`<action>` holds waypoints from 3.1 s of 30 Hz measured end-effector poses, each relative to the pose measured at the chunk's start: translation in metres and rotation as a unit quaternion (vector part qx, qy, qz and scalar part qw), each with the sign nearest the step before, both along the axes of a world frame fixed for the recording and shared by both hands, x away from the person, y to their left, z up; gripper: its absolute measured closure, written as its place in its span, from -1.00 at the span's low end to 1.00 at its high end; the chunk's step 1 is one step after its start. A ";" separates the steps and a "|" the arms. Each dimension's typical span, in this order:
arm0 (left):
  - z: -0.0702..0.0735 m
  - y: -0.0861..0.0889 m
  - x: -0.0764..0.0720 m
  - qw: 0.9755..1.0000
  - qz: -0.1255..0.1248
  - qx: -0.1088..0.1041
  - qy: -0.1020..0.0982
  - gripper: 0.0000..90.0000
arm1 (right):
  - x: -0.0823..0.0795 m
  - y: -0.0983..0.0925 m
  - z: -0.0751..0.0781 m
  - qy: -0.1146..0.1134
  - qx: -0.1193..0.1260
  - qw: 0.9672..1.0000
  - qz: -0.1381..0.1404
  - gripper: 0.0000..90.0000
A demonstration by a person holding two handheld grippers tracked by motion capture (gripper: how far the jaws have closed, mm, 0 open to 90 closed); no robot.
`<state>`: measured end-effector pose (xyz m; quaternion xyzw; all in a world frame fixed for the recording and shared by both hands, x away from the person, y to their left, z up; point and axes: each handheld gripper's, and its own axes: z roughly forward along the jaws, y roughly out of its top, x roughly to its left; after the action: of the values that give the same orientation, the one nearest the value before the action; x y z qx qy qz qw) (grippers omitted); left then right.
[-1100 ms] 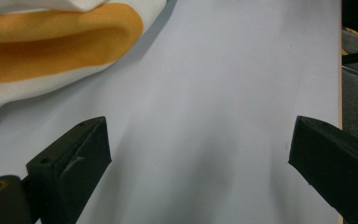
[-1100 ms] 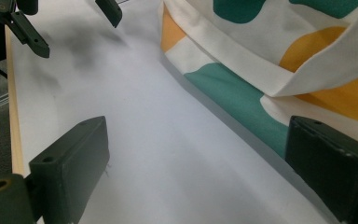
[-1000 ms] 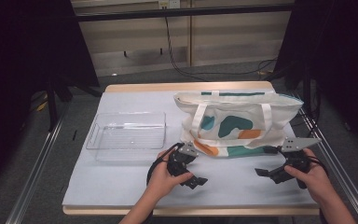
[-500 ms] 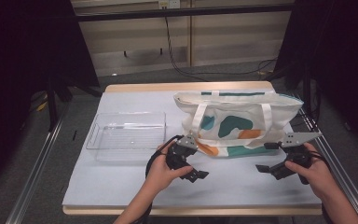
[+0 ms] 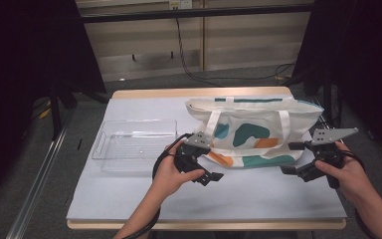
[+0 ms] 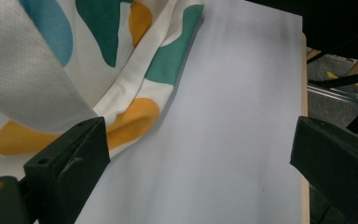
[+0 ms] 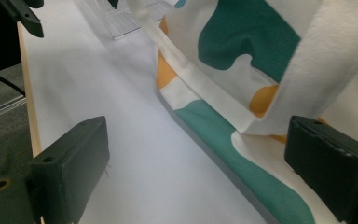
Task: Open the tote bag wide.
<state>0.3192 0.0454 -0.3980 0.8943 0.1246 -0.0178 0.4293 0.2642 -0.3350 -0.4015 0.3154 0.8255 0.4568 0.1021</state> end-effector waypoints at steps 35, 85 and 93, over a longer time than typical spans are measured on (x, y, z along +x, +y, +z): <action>0.045 0.003 0.018 1.000 0.018 -0.008 -0.018 -0.91 | 0.014 -0.003 0.047 -0.019 0.009 1.000 0.009 -0.86; 0.088 -0.022 0.044 0.997 0.025 -0.006 -0.067 -0.78 | 0.046 -0.015 0.086 -0.031 0.019 0.998 -0.044 -0.90; 0.091 -0.026 0.050 0.998 0.020 0.000 -0.068 -0.77 | 0.058 -0.020 0.095 -0.044 0.017 0.998 -0.052 -0.78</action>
<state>0.3693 0.0191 -0.3070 0.8909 0.1133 0.0514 0.4368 0.3219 -0.3549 -0.3070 0.3388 0.7949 0.4784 0.1565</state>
